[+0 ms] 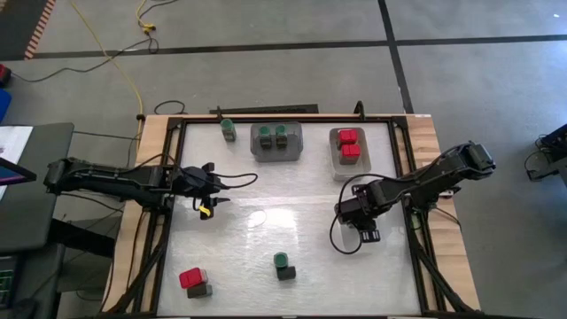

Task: Sort spices by type
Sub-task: Put the bottom right black seasoning can into the white transparent bin, then move the bottom left red seasoning can to the center of the table

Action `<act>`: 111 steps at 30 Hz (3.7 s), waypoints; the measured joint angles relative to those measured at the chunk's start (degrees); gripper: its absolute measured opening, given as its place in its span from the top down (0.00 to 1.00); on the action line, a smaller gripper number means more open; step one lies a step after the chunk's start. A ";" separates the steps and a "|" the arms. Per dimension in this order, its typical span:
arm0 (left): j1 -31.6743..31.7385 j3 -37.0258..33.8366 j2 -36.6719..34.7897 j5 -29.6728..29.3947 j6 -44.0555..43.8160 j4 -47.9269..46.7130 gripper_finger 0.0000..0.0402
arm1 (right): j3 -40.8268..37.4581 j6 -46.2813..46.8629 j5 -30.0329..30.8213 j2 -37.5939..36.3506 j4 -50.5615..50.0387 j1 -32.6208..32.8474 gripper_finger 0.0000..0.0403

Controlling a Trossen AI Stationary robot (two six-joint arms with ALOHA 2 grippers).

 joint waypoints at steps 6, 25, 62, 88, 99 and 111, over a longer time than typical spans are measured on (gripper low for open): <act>-0.01 0.00 0.00 0.00 0.00 0.00 0.58 | 0.00 0.20 -0.02 0.00 0.07 0.08 0.52; 0.00 0.00 0.00 0.00 0.00 0.00 0.58 | 4.25 0.17 -0.04 -0.02 -4.70 0.09 0.39; -0.01 0.00 0.00 0.02 -11.63 0.18 0.57 | -7.72 30.94 55.51 -0.31 48.13 7.67 0.39; -9.75 9.42 4.64 -2.98 -31.17 -22.92 0.31 | -7.65 24.62 55.32 -4.48 44.34 9.69 0.39; -21.85 29.29 18.50 5.27 -58.08 -56.02 0.31 | -7.65 24.63 55.20 -4.48 42.50 9.70 0.39; -42.38 33.16 25.87 16.83 -82.87 -55.86 0.31 | -7.65 24.63 55.17 -4.46 41.81 9.86 0.39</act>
